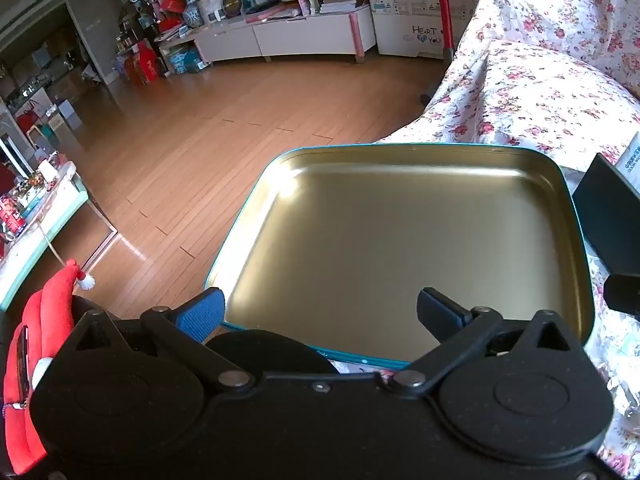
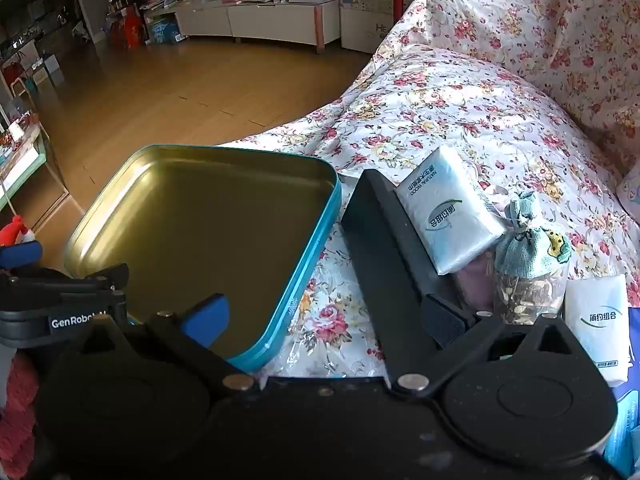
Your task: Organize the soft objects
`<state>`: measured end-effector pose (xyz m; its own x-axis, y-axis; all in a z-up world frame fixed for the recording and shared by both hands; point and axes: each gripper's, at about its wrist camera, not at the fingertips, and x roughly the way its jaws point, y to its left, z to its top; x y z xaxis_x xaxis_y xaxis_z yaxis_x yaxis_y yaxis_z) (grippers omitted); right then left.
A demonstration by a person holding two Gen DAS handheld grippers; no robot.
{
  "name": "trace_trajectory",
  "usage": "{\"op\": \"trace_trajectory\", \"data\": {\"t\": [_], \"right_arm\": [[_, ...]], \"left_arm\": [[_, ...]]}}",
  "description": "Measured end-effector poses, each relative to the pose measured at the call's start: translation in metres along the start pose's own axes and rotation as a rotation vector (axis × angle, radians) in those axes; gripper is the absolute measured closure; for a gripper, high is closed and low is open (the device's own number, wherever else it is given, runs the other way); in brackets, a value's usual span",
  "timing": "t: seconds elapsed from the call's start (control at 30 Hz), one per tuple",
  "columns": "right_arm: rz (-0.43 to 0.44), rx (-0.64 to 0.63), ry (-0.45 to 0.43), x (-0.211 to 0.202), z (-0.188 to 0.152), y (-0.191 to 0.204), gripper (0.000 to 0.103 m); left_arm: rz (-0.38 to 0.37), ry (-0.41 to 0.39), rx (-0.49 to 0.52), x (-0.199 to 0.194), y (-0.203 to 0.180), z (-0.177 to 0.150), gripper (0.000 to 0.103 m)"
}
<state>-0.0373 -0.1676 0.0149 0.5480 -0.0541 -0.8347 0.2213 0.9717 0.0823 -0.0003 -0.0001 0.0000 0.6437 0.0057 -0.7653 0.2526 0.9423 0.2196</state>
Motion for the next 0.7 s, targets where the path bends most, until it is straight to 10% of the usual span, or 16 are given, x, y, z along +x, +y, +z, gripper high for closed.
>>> {"op": "trace_trajectory", "data": {"t": [0.7], "right_arm": [[-0.012,-0.013,-0.003,-0.0003,-0.0010,0.0026,0.000]], "left_arm": [[-0.005,0.008,-0.008,0.0010,0.0001,0.0000,0.004]]}}
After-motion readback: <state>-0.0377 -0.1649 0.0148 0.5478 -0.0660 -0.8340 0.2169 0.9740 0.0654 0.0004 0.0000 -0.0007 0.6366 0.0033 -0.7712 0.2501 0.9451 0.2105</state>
